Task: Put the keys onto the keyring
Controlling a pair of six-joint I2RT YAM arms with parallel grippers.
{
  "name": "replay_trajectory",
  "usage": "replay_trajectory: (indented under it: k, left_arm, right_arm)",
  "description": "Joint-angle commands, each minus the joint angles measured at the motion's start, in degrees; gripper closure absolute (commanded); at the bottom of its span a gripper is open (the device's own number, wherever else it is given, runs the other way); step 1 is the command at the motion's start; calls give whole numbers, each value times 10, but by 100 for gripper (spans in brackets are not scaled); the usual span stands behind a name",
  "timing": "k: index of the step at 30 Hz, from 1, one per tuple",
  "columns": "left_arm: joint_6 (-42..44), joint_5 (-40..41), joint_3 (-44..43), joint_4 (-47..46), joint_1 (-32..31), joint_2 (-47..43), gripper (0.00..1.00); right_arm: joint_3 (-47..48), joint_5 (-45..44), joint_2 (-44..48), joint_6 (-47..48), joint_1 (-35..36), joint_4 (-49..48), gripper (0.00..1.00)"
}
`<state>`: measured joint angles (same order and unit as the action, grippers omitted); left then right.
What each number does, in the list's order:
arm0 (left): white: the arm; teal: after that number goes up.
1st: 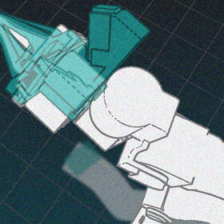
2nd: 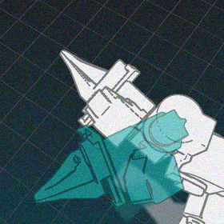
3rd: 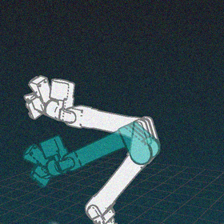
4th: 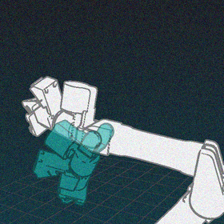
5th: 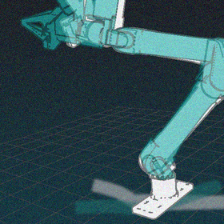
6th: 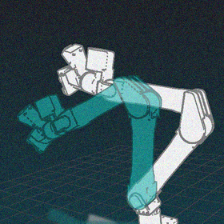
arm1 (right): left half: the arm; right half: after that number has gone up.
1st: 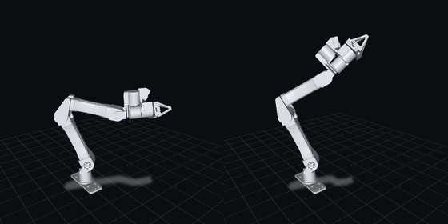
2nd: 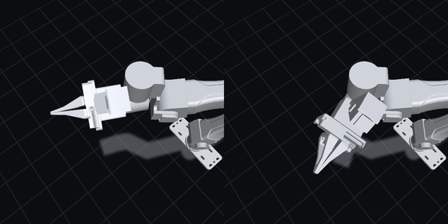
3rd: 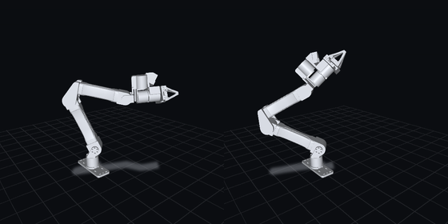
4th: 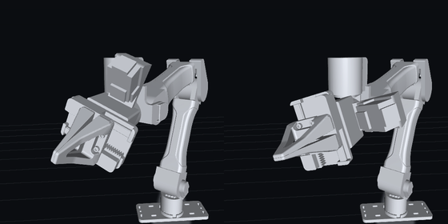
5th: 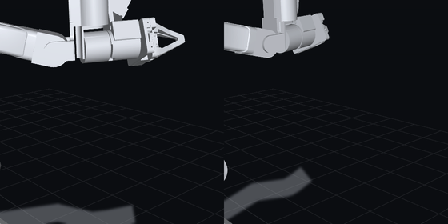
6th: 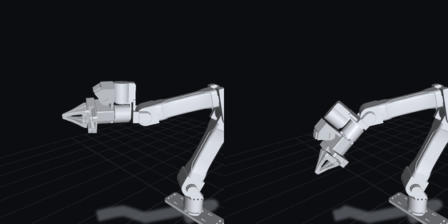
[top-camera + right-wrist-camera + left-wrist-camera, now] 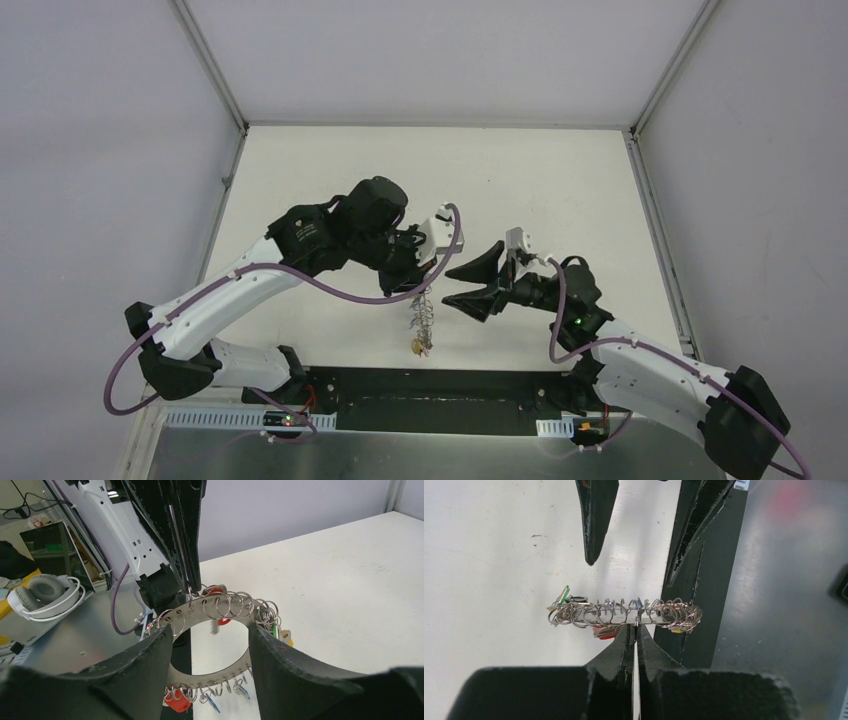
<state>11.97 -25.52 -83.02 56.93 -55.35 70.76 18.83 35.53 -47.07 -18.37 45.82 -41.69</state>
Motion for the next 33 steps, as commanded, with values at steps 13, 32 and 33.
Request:
replay_trajectory:
  k: [13, 32, 33]
  left_arm:
    - [40, 83, -104, 91, -33, 42, 100]
    - [42, 72, -92, 93, -38, 44, 100]
    - [42, 72, -91, 93, -38, 44, 100]
  right_arm:
    - [58, 37, -107, -18, 51, -135, 59]
    - [79, 4, -157, 9, 81, -146, 73]
    - [79, 4, -158, 9, 82, -146, 76]
